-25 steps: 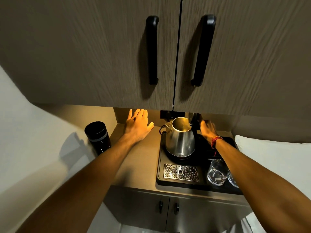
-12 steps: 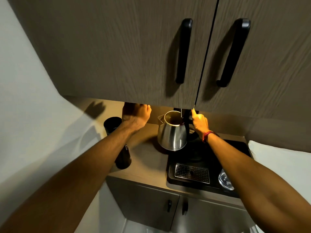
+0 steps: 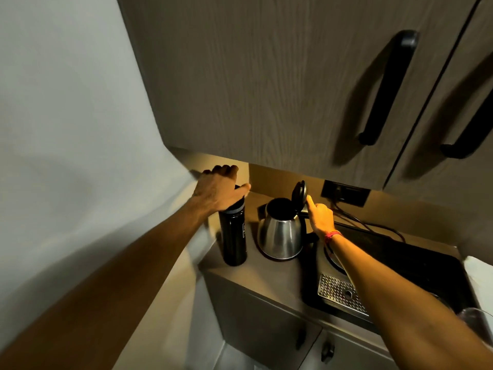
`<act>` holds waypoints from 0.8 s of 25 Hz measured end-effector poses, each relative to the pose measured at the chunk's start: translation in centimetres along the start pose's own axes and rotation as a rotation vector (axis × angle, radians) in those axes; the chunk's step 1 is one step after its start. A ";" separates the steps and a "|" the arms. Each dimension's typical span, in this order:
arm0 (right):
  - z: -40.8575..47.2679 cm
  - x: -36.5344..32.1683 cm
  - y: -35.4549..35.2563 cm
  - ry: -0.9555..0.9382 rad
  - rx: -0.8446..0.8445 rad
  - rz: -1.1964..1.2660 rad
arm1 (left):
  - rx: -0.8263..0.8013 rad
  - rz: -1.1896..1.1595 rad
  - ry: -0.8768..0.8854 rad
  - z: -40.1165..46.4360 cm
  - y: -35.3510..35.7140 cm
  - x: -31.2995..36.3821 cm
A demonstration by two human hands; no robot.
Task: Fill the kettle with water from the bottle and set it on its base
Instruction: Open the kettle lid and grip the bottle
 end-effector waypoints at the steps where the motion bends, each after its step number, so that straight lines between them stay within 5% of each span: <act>1: 0.0 -0.1 0.5 -0.029 -0.004 -0.062 | -0.048 -0.047 -0.002 -0.3 0.4 -0.6; 7: 0.5 0.2 1.7 -0.116 0.011 -0.160 | -0.175 -0.262 0.082 -1.2 1.3 -1.8; 13: -0.1 -0.7 0.9 -0.154 0.059 -0.086 | -0.194 0.033 -0.003 -1.1 0.7 -1.7; 16: -0.3 -1.0 0.6 -0.221 0.096 -0.238 | -0.301 -0.116 0.073 -0.9 1.2 -0.8; 20: 0.0 -1.2 0.1 -0.285 0.132 -0.391 | -0.212 -0.019 0.011 -0.4 1.2 -0.7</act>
Point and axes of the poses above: each hand's wrist, its own z-axis towards the middle knuckle, its own y-axis out of the palm, x = y × z, the point moved 6 cm from there along z, towards the middle knuckle, and after that the axes turned 7 degrees about y, right-handed, at the moved point
